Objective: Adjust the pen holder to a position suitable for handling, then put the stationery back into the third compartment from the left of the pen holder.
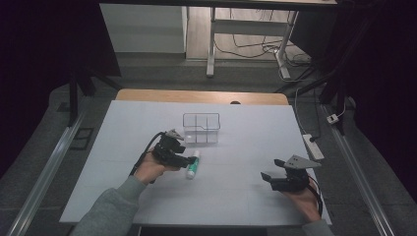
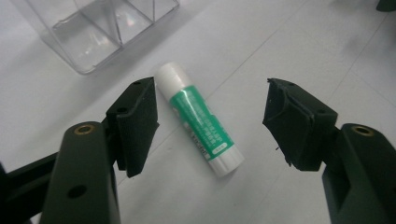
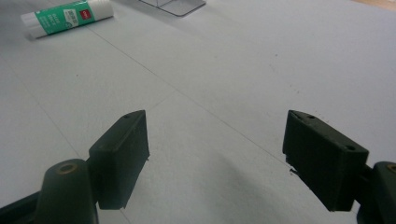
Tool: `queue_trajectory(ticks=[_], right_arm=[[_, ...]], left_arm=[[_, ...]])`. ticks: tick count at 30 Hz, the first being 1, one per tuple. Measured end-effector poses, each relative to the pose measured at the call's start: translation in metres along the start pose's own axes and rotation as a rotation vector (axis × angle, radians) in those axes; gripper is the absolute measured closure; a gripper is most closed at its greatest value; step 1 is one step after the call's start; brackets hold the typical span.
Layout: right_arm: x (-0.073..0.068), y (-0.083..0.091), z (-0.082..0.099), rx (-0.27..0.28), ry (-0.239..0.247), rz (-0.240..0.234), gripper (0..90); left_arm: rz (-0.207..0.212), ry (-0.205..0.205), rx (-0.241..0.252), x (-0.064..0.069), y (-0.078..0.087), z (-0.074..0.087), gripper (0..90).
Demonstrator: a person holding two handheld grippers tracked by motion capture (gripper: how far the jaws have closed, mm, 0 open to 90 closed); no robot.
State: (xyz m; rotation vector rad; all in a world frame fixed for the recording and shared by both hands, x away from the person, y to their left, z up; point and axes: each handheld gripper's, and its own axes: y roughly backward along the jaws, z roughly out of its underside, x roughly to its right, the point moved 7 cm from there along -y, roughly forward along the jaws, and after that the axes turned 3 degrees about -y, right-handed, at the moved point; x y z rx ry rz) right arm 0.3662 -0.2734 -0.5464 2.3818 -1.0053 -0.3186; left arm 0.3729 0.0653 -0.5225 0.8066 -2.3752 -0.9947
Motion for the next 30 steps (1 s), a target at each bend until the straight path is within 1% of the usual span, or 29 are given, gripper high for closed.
queue_trajectory(ticks=[7,12,15,19,22,25,30], right_arm=[[0.0,0.0,0.0,0.001,0.0,0.0,22.4],[0.0,0.0,0.0,0.002,0.003,0.001,22.5],[0.0,0.0,-0.001,0.003,0.002,0.001,22.5],[0.0,-0.001,0.0,0.002,0.002,0.0,22.5],[0.0,-0.001,0.0,-0.001,0.002,0.004,22.6],[-0.001,-0.001,0.0,-0.001,0.003,0.001,22.6],[-0.001,-0.002,0.0,0.002,0.002,-0.006,22.7]], left_arm=[[0.005,-0.005,-0.026,0.012,-0.008,0.001,33.4],[0.002,0.005,-0.043,0.016,-0.014,0.003,31.7],[-0.001,-0.001,-0.056,0.019,-0.018,0.004,31.3],[-0.02,0.003,-0.07,0.02,-0.022,0.004,30.7],[-0.034,-0.001,-0.091,0.022,-0.027,0.005,30.1],[-0.06,-0.005,-0.102,0.02,-0.031,0.006,30.3],[-0.1,0.036,-0.112,0.005,-0.039,0.003,30.9]])
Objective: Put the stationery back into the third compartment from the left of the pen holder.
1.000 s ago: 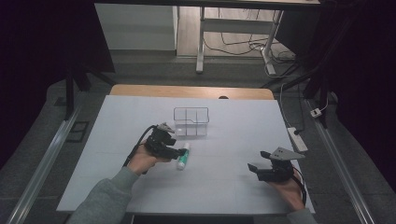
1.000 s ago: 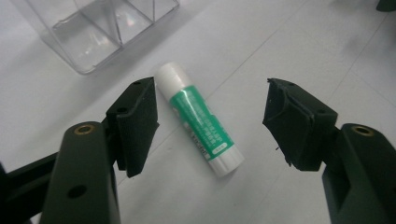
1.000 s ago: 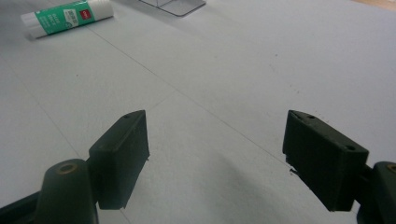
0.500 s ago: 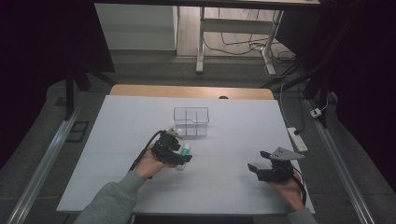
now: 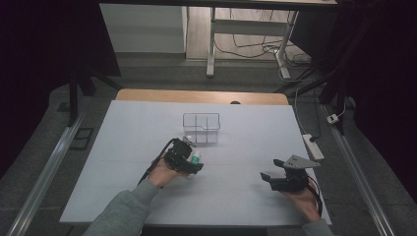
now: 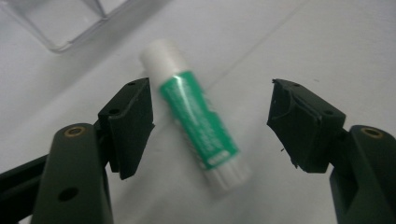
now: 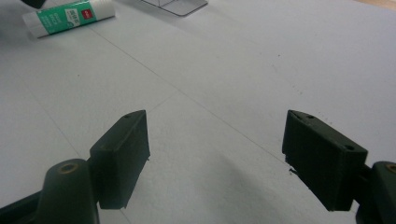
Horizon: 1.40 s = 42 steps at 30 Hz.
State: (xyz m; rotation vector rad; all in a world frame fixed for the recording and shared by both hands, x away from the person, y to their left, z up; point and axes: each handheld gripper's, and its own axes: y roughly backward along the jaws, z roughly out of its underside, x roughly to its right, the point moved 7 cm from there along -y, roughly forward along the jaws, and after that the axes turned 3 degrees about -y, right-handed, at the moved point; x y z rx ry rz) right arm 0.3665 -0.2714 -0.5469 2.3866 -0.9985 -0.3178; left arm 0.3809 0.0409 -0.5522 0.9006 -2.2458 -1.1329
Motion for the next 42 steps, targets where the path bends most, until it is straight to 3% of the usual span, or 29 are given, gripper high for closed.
queue_trajectory(ticks=[6,18,23,30,38,42], right_arm=[[0.0,0.0,0.0,-0.002,0.001,0.002,22.7],[0.001,-0.001,0.001,-0.011,0.002,0.006,22.7],[0.001,-0.001,0.001,-0.01,-0.001,0.009,22.8],[0.002,-0.001,0.001,-0.016,0.003,0.016,22.8],[0.001,-0.001,0.001,-0.013,0.001,0.014,22.9],[0.002,-0.001,0.001,-0.006,-0.001,0.014,22.9]], left_arm=[[-0.024,0.044,-0.016,-0.014,-0.011,-0.008,31.7],[-0.031,0.059,-0.057,-0.02,-0.031,-0.017,36.4],[-0.041,0.053,-0.082,-0.018,-0.037,-0.017,45.1],[-0.087,0.043,-0.086,-0.015,-0.038,-0.016,54.7],[-0.072,0.048,-0.063,-0.014,-0.037,-0.015,61.8],[-0.034,0.046,-0.038,-0.013,-0.032,-0.016,62.7]])
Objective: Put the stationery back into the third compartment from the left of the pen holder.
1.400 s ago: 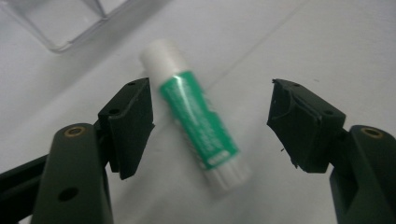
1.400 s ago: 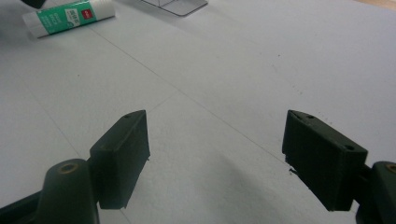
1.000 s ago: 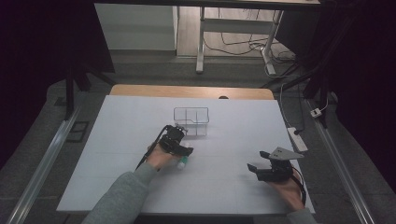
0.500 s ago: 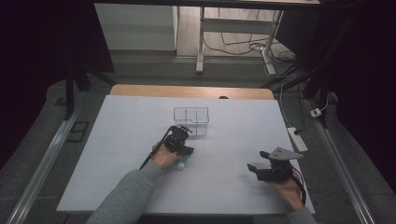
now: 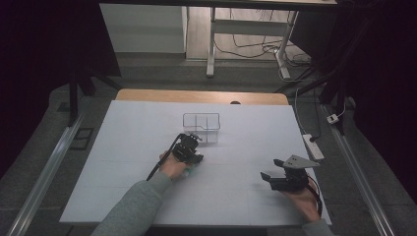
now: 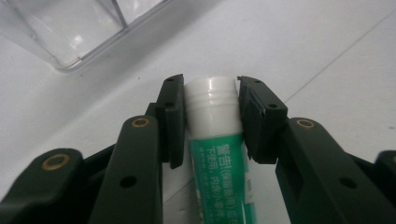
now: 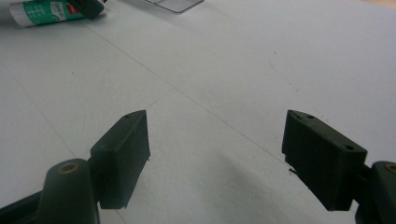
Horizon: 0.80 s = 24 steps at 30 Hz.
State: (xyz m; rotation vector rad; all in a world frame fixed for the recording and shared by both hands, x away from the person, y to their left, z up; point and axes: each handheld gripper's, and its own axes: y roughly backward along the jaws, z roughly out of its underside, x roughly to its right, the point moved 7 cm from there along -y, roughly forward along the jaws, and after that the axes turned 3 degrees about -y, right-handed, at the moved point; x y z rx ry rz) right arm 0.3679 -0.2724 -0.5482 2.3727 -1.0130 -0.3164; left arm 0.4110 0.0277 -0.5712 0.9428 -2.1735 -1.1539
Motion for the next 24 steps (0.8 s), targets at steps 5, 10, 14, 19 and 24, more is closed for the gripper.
queue_trajectory(ticks=[5,10,14,19,24], right_arm=[[0.0,0.001,0.0,0.003,0.001,0.003,23.0],[0.001,0.002,-0.002,0.012,0.003,0.006,23.5],[0.001,0.003,-0.002,0.017,0.004,0.008,23.7],[0.0,0.003,-0.002,0.017,0.004,0.007,23.8],[0.0,0.003,-0.002,0.017,0.004,0.011,23.8]], left_arm=[[0.043,-0.02,0.061,0.003,0.015,-0.002,64.2],[0.065,-0.033,0.127,0.003,0.033,-0.001,64.4],[0.082,-0.042,0.18,0.001,0.048,0.0,64.5],[0.104,-0.044,0.243,-0.002,0.065,0.003,64.5],[0.108,-0.053,0.274,-0.005,0.073,0.008,64.5]])
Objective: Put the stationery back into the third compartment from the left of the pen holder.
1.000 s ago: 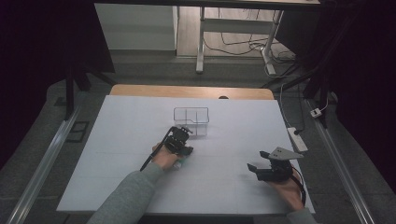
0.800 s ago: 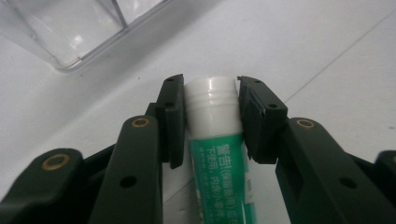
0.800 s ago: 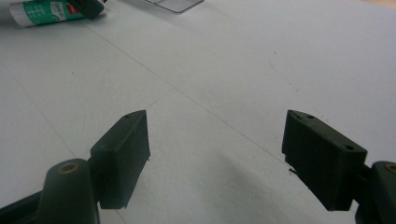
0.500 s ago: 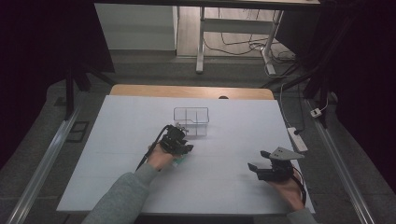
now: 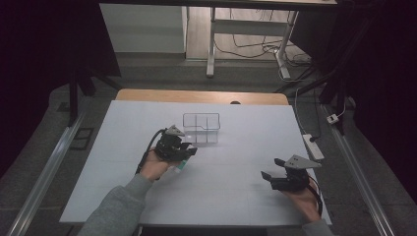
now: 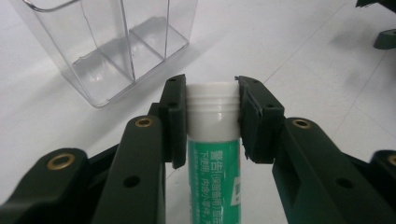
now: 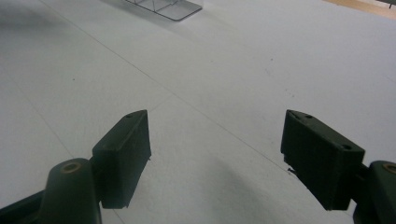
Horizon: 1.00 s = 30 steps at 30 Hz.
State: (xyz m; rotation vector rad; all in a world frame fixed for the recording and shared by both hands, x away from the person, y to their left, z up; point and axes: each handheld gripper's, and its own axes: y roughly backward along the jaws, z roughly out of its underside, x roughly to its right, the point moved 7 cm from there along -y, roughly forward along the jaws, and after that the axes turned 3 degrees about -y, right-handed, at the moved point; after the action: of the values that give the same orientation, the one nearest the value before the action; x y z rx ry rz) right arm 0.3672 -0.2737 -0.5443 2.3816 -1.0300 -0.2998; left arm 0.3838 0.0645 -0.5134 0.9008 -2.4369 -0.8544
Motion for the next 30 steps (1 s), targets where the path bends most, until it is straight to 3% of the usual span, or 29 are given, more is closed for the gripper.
queue_trajectory(ticks=[15,30], right_arm=[[-0.001,-0.001,0.0,0.003,-0.002,-0.006,23.9],[-0.001,-0.001,0.0,0.0,-0.003,-0.006,23.9]], left_arm=[[0.015,-0.007,0.083,-0.003,0.017,0.0,64.4],[0.034,-0.036,0.178,-0.002,0.027,-0.015,64.4]])
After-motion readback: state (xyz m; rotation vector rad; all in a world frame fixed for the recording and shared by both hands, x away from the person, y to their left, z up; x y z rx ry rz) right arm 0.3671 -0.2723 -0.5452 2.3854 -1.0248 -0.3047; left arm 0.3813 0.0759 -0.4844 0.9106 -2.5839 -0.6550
